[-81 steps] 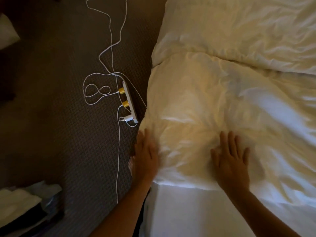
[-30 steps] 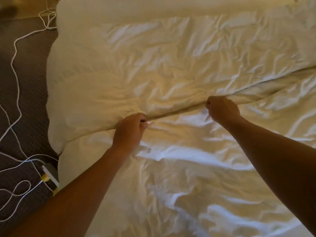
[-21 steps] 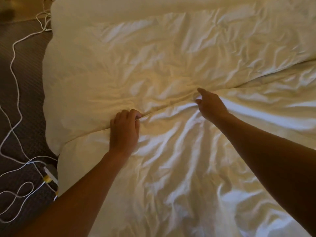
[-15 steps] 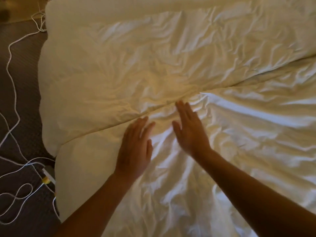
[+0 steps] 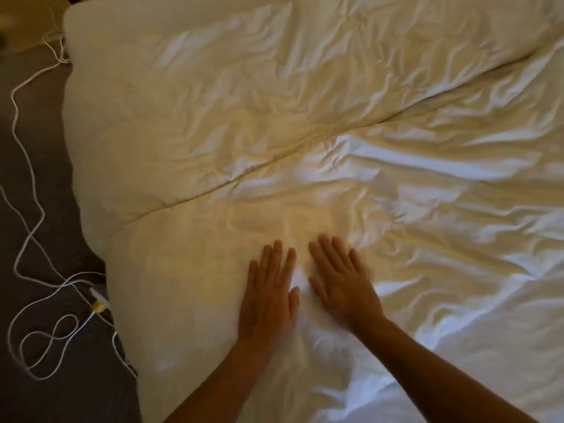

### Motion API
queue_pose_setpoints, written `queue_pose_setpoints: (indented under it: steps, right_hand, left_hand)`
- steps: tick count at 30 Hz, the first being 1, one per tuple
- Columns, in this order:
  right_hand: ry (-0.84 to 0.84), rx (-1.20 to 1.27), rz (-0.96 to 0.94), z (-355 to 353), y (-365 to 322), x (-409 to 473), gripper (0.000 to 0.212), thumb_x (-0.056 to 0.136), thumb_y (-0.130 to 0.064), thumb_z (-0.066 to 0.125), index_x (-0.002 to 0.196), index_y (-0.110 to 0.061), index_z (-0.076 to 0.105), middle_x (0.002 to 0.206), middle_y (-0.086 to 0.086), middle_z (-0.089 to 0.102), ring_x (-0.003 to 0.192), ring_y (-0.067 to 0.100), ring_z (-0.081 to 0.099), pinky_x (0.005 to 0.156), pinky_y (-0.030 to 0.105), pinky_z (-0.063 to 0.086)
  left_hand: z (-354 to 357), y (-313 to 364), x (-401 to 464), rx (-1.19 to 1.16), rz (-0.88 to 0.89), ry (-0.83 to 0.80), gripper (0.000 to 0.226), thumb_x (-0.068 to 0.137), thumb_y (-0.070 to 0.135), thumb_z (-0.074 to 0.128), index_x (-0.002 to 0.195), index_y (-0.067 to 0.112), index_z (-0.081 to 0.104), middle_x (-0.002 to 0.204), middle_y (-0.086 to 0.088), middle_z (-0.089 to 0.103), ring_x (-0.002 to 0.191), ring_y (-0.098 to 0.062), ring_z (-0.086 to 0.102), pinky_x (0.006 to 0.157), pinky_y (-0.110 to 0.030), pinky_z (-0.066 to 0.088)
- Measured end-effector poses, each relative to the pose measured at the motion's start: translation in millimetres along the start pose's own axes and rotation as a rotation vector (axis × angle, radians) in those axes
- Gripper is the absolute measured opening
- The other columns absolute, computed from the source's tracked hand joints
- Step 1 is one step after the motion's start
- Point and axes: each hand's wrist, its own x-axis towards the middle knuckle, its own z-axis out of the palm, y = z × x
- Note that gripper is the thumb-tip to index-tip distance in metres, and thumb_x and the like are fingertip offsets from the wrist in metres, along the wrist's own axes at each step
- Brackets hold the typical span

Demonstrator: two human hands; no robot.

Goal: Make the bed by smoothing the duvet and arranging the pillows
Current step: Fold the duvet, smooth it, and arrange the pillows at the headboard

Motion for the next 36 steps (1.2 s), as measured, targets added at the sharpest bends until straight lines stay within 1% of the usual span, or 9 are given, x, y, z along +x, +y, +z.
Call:
queue_pose_setpoints:
  steps: [4,9,10,15,20,24,27,30,36]
  right_hand:
    - [-0.030,-0.133,0.023,22.3,38.0,-49.9,0.069,0.096,-0.060,0.032,0.156,-0.027,0.028,0.164,0.001,0.021,0.151,0.026,0.023,0.120,0.049,0.017]
    - [0.066,-0.047,0.448,15.8,71.6,-59.7,0.078,0.092,-0.063,0.025,0.156,-0.019,0.027,0.163,0.013,0.023,0.150,0.035,0.020,0.118,0.053,0.011]
    - [0.089,0.004,0.428,15.6,64.3,-64.2,0.077,0.093,-0.061,0.025,0.157,-0.018,0.027,0.163,0.013,0.023,0.150,0.035,0.020,0.119,0.053,0.012]
    - [-0.024,-0.026,-0.138,34.6,50.5,-120.4,0.066,0.098,-0.057,0.033,0.156,-0.026,0.028,0.164,0.004,0.021,0.151,0.026,0.019,0.119,0.046,0.015]
    - [-0.102,-0.152,0.213,7.0,95.2,-150.7,0.068,0.096,-0.054,0.025,0.155,-0.021,0.033,0.162,0.013,0.025,0.150,0.036,0.019,0.120,0.054,0.014]
    - [-0.191,-0.066,0.194,-48.3,94.8,-165.6,0.066,0.102,-0.056,0.012,0.160,-0.026,0.004,0.167,0.006,-0.002,0.154,0.026,-0.006,0.123,0.049,0.000]
    - [-0.136,0.031,0.191,-89.7,85.9,-184.5,0.065,0.102,-0.056,0.019,0.159,-0.027,0.007,0.167,0.003,0.001,0.154,0.022,-0.007,0.123,0.045,-0.002]
    - [-0.072,0.160,0.261,-123.1,84.6,-205.0,0.064,0.102,-0.054,0.025,0.159,-0.027,0.013,0.167,0.003,0.005,0.154,0.021,-0.005,0.123,0.044,0.000]
    - [0.064,0.349,0.494,-171.8,100.1,-242.0,0.065,0.101,-0.054,0.033,0.158,-0.027,0.018,0.166,0.006,0.010,0.154,0.026,-0.003,0.124,0.047,0.007]
  left_hand:
    - [24.0,2.6,-47.4,0.097,0.052,-0.082,0.068,0.093,0.034,0.040,0.157,0.024,0.019,0.166,-0.002,0.006,0.153,-0.022,0.005,0.119,-0.049,0.020]
    - [29.9,-8.0,-65.6,0.136,-0.208,0.026,0.060,0.096,0.034,0.032,0.153,0.017,0.033,0.163,-0.010,0.020,0.150,-0.031,0.020,0.119,-0.053,0.018]
    - [31.0,4.0,-72.2,0.108,-0.238,0.055,0.061,0.096,0.034,0.032,0.154,0.015,0.032,0.162,-0.013,0.021,0.150,-0.033,0.020,0.119,-0.054,0.018]
    - [50.8,56.1,-136.9,0.096,-0.105,-0.045,0.062,0.099,0.041,0.028,0.158,0.022,0.019,0.165,-0.006,0.012,0.152,-0.027,0.011,0.119,-0.052,0.021]
    - [44.8,76.4,-171.5,0.050,-0.379,-0.144,0.063,0.102,0.048,0.008,0.154,0.021,0.032,0.163,-0.009,0.020,0.149,-0.030,0.022,0.118,-0.052,0.025]
    - [12.9,110.4,-176.9,-0.048,-0.423,-0.160,0.069,0.098,0.051,0.000,0.157,0.022,0.022,0.165,-0.007,0.006,0.152,-0.027,0.008,0.121,-0.047,0.011]
    - [-13.2,137.8,-175.0,-0.113,-0.411,-0.149,0.073,0.091,0.053,-0.006,0.158,0.026,0.008,0.164,-0.003,-0.010,0.152,-0.022,-0.006,0.121,-0.041,-0.002]
    - [-35.2,163.3,-171.4,-0.172,-0.379,-0.129,0.077,0.087,0.055,-0.011,0.158,0.028,0.004,0.164,-0.001,-0.015,0.152,-0.020,-0.009,0.123,-0.040,-0.002]
    - [-80.5,197.7,-163.0,-0.324,-0.319,-0.040,0.057,0.102,0.043,0.023,0.157,0.026,0.019,0.166,-0.006,0.001,0.152,-0.025,0.009,0.123,-0.040,0.015]
